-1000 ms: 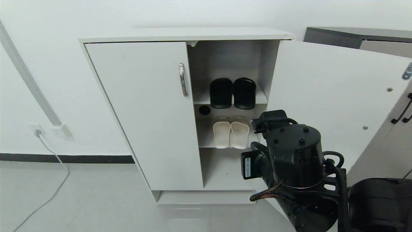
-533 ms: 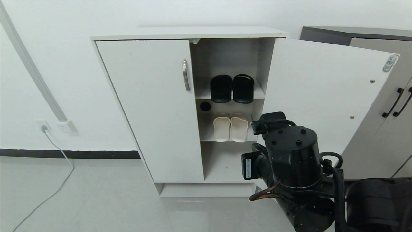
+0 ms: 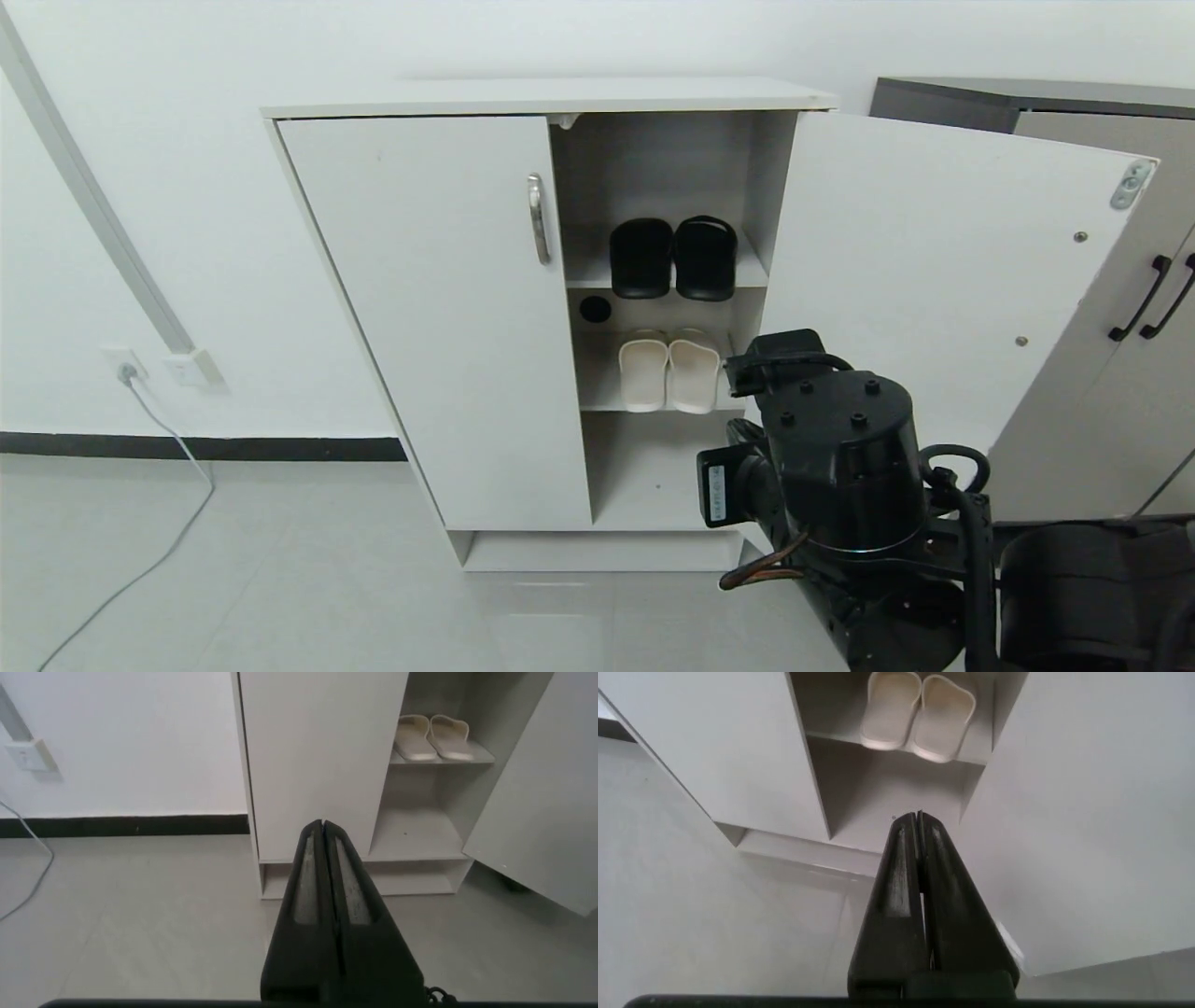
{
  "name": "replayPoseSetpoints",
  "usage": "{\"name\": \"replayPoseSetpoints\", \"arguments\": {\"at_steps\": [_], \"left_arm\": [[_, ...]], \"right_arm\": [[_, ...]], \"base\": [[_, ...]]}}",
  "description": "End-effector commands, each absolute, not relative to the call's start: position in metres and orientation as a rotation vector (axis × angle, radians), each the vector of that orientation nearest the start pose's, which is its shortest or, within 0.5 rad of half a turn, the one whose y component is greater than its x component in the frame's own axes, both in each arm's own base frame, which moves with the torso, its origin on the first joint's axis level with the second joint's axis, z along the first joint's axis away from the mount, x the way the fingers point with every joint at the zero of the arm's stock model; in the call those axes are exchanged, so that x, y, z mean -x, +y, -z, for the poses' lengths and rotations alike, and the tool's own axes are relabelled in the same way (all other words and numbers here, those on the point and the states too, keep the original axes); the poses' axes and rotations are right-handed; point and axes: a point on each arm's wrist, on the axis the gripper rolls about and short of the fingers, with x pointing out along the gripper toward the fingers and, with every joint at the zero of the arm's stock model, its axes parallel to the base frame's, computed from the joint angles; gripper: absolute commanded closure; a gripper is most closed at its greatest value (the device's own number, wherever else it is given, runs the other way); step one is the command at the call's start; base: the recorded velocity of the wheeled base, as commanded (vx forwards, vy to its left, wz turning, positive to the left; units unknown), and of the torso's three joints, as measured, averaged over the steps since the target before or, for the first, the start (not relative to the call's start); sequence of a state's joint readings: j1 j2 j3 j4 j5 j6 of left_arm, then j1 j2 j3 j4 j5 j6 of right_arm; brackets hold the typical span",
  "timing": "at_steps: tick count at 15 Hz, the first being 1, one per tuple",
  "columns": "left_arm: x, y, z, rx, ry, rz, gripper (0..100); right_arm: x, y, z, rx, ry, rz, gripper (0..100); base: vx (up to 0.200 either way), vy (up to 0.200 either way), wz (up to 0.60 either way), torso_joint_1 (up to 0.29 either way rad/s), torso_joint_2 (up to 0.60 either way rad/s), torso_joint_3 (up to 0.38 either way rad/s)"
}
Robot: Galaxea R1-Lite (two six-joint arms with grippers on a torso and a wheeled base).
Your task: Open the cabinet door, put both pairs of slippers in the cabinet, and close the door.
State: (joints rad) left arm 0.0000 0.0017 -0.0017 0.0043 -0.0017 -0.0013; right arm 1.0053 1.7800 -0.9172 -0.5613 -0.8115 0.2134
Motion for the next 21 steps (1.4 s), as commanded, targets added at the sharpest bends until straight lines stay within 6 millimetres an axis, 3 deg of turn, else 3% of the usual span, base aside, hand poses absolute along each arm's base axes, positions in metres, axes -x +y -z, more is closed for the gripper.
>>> {"name": "replayPoseSetpoints", "arguments": {"at_steps": [1,7,21], "left_arm": [[0.0229,0.0,-0.0754,0.002,0.003,0.002,100],[0.0228,0.0,-0.0755,0.002,0.005,0.002,100],[0.0228,0.0,-0.0755,0.0,0.005,0.002,100]], "right_arm": [[-0.1876,0.2658,-0.1807,0.028,0.206,-0.172,100],[-0.188,0.2654,-0.1806,0.031,0.207,-0.17,100],[-0.1876,0.2648,-0.1777,0.039,0.213,-0.17,100]], "base": [[0.0,0.0,0.0,0.0,0.0,0.0],[0.0,0.0,0.0,0.01,-0.13,-0.196],[0.0,0.0,0.0,0.12,-0.48,-0.337]]}}
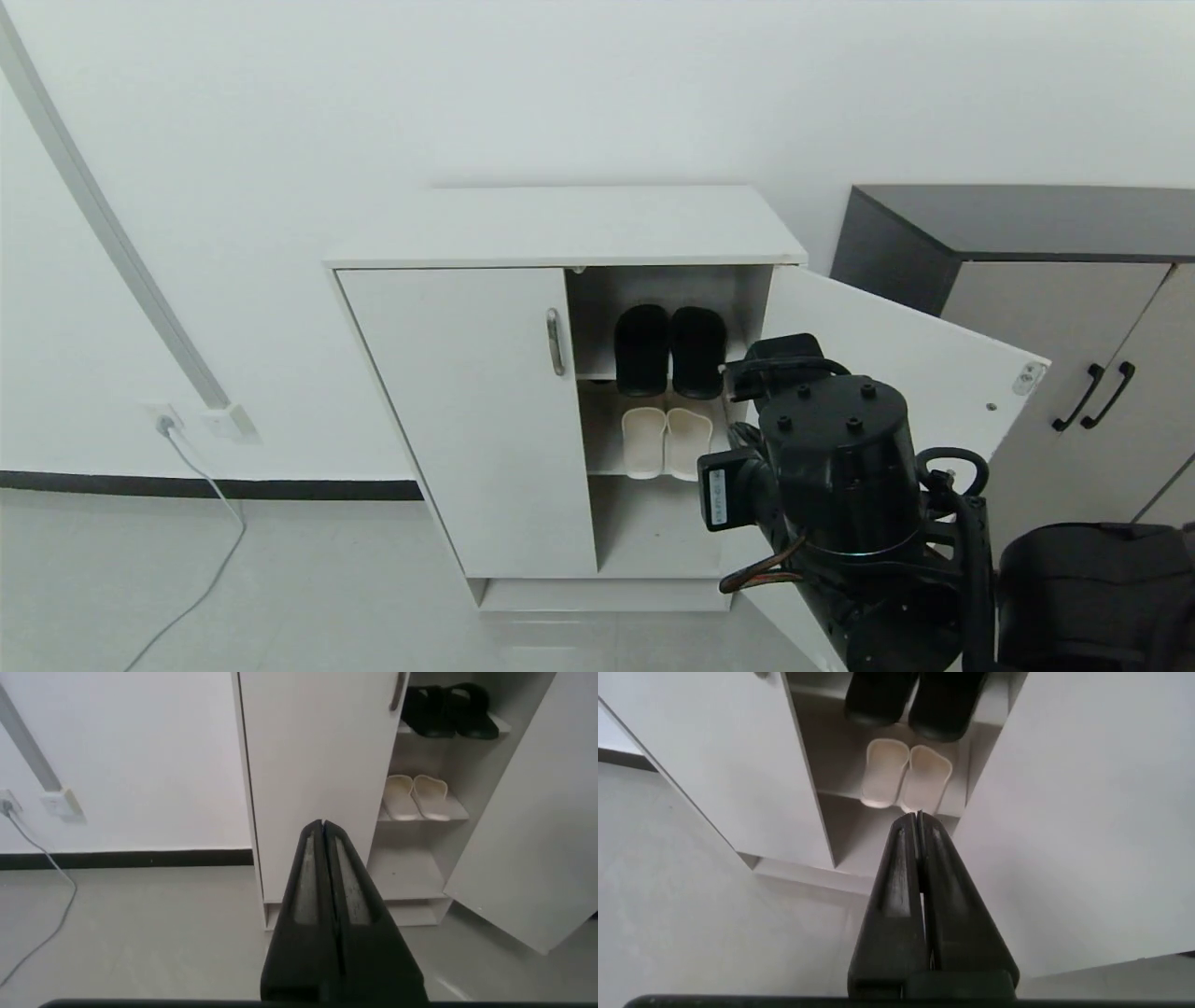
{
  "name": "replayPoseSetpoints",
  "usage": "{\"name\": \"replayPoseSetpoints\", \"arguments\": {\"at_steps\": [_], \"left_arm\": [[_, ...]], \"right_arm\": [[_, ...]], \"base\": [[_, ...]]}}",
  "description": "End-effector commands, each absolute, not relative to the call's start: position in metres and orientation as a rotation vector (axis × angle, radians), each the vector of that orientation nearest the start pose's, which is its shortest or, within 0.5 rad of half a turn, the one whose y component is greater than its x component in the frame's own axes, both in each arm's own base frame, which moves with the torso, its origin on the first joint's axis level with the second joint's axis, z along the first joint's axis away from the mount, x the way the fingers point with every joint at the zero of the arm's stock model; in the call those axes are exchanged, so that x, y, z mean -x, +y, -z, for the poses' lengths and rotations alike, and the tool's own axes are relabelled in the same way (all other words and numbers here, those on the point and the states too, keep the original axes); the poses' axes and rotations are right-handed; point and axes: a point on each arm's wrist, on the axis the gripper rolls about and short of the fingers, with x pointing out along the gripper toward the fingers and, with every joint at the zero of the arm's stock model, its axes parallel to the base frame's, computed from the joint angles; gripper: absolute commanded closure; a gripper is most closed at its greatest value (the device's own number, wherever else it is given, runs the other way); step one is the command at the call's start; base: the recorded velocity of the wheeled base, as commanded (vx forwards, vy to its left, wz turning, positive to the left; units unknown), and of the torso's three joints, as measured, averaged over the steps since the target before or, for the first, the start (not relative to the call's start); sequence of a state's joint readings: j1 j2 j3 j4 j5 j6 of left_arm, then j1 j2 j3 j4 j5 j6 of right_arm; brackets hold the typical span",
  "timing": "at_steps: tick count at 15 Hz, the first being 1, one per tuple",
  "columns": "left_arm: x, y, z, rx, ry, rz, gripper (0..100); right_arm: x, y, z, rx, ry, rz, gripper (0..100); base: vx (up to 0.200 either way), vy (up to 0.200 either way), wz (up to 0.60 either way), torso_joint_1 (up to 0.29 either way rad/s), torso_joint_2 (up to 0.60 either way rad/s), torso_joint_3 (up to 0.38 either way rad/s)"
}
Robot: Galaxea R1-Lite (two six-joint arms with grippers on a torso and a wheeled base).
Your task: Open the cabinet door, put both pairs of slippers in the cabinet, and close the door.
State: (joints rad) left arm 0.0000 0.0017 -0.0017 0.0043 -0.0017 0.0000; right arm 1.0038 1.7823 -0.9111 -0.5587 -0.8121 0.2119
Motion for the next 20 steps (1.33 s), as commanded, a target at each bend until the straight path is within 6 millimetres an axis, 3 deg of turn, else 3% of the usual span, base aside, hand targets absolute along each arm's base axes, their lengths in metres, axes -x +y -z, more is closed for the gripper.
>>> {"name": "replayPoseSetpoints", "arguments": {"at_steps": [1,20], "left_arm": [[0.0228,0.0,-0.0755,0.0,0.005,0.002,100],[0.0228,0.0,-0.0755,0.0,0.005,0.002,100]], "right_arm": [[-0.1876,0.2648,-0.1777,0.039,0.213,-0.17,100],[-0.19,0.2659,-0.1719,0.052,0.225,-0.163,100]], "base": [[0.0,0.0,0.0,0.183,-0.49,-0.31],[0.0,0.0,0.0,0.228,-0.53,-0.303]]}}
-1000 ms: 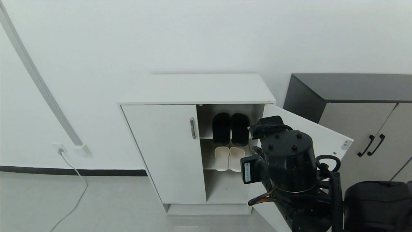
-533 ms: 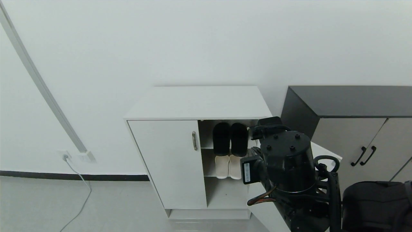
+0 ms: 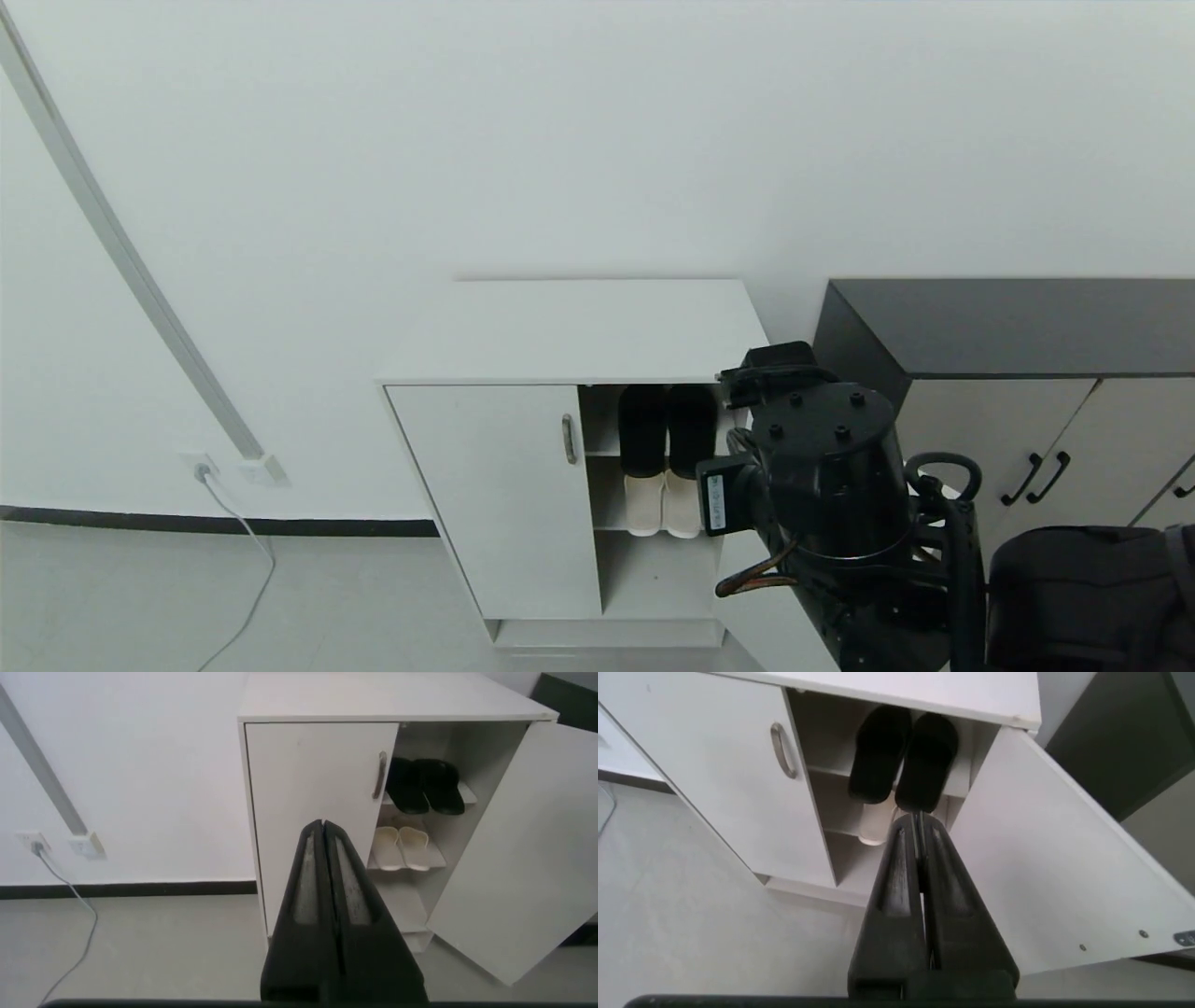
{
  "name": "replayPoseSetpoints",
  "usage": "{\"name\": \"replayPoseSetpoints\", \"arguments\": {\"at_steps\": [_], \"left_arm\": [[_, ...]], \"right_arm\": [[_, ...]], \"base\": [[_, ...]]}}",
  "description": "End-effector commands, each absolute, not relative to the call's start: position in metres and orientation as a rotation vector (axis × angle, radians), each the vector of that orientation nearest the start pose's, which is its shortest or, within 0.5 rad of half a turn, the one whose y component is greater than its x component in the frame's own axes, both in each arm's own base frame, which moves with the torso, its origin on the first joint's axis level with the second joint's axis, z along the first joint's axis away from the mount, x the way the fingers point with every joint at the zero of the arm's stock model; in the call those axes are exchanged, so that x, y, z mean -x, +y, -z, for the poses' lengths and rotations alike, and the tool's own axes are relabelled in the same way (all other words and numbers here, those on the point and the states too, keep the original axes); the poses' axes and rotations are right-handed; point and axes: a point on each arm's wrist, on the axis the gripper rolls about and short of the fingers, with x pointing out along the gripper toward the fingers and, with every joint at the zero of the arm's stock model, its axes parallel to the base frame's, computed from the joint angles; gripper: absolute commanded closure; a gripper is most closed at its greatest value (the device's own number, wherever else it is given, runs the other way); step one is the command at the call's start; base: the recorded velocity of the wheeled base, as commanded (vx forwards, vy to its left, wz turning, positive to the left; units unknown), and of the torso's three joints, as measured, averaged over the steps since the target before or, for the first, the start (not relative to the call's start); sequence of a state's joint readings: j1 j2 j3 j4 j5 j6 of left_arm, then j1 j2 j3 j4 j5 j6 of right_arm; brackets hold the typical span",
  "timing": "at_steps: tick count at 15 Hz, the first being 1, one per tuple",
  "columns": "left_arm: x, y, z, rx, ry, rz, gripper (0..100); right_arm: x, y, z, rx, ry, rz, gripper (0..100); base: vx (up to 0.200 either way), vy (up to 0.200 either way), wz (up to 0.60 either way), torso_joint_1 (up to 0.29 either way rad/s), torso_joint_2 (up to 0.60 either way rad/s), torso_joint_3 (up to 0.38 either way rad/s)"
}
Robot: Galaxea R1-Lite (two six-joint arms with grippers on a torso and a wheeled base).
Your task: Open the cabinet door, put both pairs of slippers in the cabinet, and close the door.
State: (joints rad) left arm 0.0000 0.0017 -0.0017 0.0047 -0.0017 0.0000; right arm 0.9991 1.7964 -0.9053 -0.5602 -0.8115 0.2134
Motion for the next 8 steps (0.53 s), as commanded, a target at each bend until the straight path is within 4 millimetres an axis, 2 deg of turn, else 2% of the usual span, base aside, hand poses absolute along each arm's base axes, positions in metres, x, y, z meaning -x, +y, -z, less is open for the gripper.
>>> {"name": "replayPoseSetpoints", "arguments": {"at_steps": [1,6,8], "left_arm": [[0.0228,0.0,-0.0755,0.0,0.005,0.002,100],[0.0228,0.0,-0.0755,0.0,0.005,0.002,100],[0.0228,0.0,-0.0755,0.0,0.005,0.002,100]], "right_arm": [[-0.1901,0.2659,-0.172,0.05,0.224,-0.164,100],[-0.1893,0.2647,-0.1689,0.066,0.231,-0.163,100],[-0.189,0.2642,-0.1677,0.07,0.234,-0.164,100]], "base": [[0.0,0.0,0.0,0.178,-0.38,-0.183],[0.0,0.0,0.0,0.011,-0.02,-0.015],[0.0,0.0,-0.6,0.005,0.0,0.005]]}}
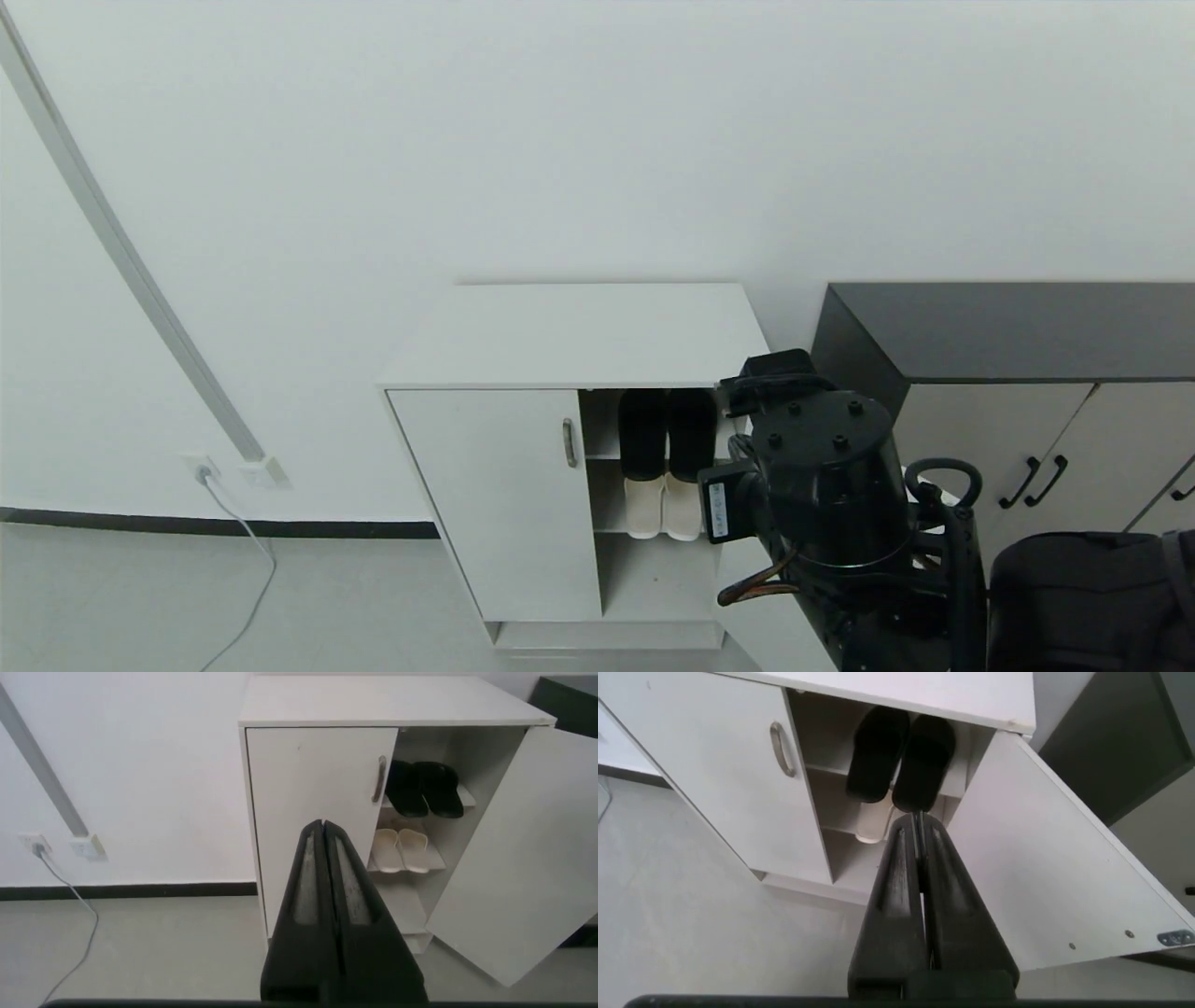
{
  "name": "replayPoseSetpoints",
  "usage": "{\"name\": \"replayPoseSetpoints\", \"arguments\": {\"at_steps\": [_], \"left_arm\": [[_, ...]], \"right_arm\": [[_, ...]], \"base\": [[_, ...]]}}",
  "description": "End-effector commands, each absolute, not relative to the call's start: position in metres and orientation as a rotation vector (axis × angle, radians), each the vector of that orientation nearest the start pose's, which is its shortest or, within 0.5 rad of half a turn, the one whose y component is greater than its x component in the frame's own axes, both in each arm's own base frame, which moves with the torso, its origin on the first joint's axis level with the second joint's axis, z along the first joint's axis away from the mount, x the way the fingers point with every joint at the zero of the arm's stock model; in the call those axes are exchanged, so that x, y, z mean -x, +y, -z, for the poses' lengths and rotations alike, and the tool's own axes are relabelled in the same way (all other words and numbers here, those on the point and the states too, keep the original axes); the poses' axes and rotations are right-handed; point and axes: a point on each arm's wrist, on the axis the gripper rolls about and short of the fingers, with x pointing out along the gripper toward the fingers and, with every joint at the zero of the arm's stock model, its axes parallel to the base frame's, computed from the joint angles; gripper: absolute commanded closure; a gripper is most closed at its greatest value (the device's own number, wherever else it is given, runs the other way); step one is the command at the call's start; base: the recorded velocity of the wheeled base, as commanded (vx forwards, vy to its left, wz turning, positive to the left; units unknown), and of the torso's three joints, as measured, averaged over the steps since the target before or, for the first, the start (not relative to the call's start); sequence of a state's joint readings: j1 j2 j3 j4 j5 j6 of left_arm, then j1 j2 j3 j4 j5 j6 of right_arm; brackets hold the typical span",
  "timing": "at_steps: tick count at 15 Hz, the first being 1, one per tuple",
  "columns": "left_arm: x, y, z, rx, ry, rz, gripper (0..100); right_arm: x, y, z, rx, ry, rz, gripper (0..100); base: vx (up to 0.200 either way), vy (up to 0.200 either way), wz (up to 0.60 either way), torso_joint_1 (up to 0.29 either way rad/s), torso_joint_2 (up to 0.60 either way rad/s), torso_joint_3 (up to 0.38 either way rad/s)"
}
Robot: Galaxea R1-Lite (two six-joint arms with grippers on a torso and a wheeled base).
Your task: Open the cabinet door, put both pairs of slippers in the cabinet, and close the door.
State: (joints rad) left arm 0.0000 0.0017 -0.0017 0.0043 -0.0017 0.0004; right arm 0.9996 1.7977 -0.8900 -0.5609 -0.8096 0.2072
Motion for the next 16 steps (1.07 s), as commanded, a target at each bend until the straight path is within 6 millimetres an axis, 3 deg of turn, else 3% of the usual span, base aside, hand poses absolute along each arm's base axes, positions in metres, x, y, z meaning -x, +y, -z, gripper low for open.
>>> {"name": "replayPoseSetpoints", "arguments": {"at_steps": [1,4,13,16], "left_arm": [[0.023,0.0,-0.075,0.0,0.005,0.002,100],[0.023,0.0,-0.075,0.0,0.005,0.002,100],[0.023,0.0,-0.075,0.0,0.005,0.002,100],[0.023,0.0,-0.075,0.0,0.005,0.002,100]], "right_arm": [[-0.189,0.264,-0.168,0.07,0.234,-0.166,100],[-0.193,0.262,-0.167,0.07,0.236,-0.154,100],[-0.254,0.228,-0.168,0.039,0.244,-0.012,100],[-0.27,0.221,-0.165,0.033,0.249,0.024,100]], "base": [[0.0,0.0,-0.6,0.007,0.0,0.002],[0.0,0.0,-0.6,0.001,-0.01,0.002],[0.0,0.0,0.0,0.0,0.0,0.0],[-0.2,0.0,0.0,0.006,0.0,0.004]]}}
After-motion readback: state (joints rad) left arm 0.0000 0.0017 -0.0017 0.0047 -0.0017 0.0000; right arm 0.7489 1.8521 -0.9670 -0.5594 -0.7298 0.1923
